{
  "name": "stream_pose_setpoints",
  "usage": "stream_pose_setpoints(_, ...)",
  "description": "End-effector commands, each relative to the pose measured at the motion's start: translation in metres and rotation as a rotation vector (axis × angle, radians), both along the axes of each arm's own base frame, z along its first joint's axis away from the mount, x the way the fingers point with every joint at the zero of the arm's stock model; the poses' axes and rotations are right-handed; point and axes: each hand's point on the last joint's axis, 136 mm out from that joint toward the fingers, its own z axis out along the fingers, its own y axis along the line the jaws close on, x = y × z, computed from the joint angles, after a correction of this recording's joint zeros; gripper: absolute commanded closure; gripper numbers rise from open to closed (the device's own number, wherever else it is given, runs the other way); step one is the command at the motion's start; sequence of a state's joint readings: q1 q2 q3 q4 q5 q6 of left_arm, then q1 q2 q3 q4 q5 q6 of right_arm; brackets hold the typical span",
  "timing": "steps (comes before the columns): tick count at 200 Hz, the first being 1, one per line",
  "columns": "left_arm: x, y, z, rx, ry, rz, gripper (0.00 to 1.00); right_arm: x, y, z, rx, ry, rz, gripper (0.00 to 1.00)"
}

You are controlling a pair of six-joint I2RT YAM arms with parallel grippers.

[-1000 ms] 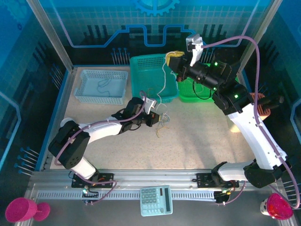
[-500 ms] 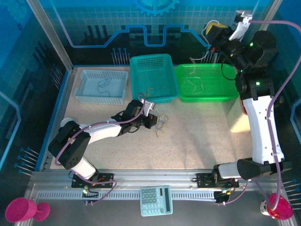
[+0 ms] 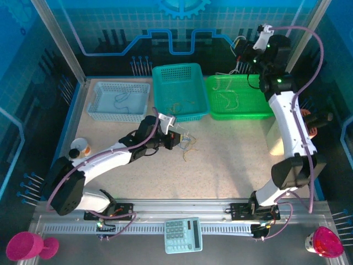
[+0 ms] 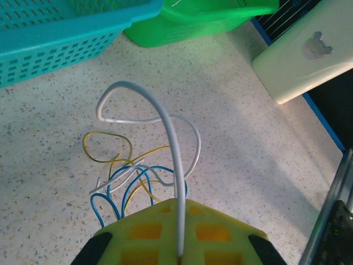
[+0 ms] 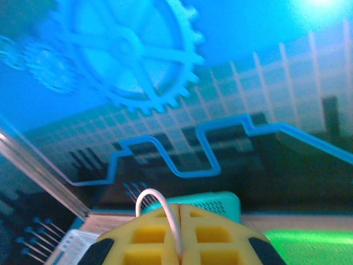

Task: Untangle the cables

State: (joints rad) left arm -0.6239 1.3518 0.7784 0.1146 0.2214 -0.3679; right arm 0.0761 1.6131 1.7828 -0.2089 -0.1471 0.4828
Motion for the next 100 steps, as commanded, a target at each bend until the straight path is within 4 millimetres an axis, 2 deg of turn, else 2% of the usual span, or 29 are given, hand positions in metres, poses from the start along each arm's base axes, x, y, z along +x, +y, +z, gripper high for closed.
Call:
stream_pose_setpoints(1, -0.010, 0.009, 0.010, -0.001, 0.017, 0.018, 1.00, 0.022, -0.028, -0.031, 0.015, 0.050, -0.106, 1.00)
stream_pose_setpoints(48, -0.016, 0.014, 0.030, -0.021, -0.015, 0.020, 1.00, 0.044, -0.042, -0.092, 0.018, 0.169, -0.162, 1.00)
stream_pose_setpoints(69, -0.017, 0.014, 0.037, -0.032, -0.026, 0.019, 1.00, 0.049, -0.047, -0.127, -0.006, 0.239, -0.178, 1.00)
stream_pose_setpoints(74, -0.017, 0.014, 0.037, -0.032, -0.028, 0.019, 1.00, 0.050, -0.048, -0.135, -0.007, 0.262, -0.179, 0.91)
stream_pose_setpoints(77, -0.017, 0.014, 0.039, -0.035, -0.031, 0.019, 1.00, 0.051, -0.048, -0.140, -0.013, 0.272, -0.178, 0.82)
stream_pose_setpoints(89, -0.017, 0.014, 0.040, -0.039, -0.031, 0.019, 1.00, 0.049, -0.044, -0.150, -0.037, 0.298, -0.168, 0.41)
stream_pose_setpoints(93, -0.017, 0.013, 0.041, -0.043, -0.033, 0.018, 1.00, 0.048, -0.043, -0.152, -0.035, 0.307, -0.162, 0.32)
stream_pose_setpoints(100, -0.017, 0.013, 0.043, -0.046, -0.035, 0.020, 1.00, 0.046, -0.040, -0.152, -0.030, 0.316, -0.148, 0.26)
